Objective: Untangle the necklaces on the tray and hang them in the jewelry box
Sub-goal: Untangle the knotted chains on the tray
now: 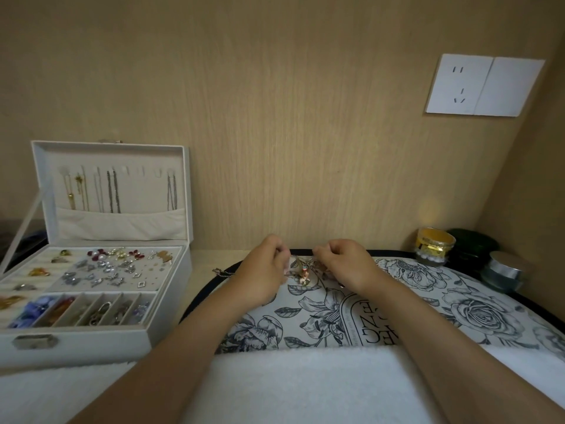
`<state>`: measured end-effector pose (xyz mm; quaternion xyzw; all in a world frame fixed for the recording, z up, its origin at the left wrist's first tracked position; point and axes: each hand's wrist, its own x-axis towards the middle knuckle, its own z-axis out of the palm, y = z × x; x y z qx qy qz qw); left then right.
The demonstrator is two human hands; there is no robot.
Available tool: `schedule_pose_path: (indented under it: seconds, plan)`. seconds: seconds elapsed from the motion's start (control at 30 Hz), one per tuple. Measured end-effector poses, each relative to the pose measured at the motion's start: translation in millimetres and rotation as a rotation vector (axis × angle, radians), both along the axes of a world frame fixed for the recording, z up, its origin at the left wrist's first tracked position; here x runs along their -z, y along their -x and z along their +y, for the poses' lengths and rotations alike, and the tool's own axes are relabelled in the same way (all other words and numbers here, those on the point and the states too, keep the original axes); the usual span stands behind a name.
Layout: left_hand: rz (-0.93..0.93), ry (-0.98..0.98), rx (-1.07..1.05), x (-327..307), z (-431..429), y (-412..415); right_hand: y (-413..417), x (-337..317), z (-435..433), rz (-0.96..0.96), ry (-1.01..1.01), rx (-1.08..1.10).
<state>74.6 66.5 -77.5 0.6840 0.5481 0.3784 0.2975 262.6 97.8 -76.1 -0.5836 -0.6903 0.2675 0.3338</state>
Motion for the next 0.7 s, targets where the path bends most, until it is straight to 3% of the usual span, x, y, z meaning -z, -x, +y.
schedule_pose_path:
  seconds: [0.07,0.17,0.23,0.43,0.7]
  plan:
    - [0.016,0.016,-0.009,-6.8,-0.4,3.2,0.5,-1.9,0.7,0.013,0.019,0.036]
    - [0.308,-0.047,0.028,-13.0,-4.5,5.4,2.9,-2.5,1.3,0.026,0.047,0.076]
    - [0.376,-0.06,0.039,-14.9,-7.1,4.1,4.1,-2.6,1.7,0.026,0.047,0.093]
    - [0.267,-0.023,0.044,-15.8,-9.2,3.7,3.1,-5.3,-2.4,-0.076,0.027,0.031]
    - [0.193,0.013,0.057,-23.3,-3.6,8.1,14.2,-15.2,-17.9,0.119,0.087,-0.303]
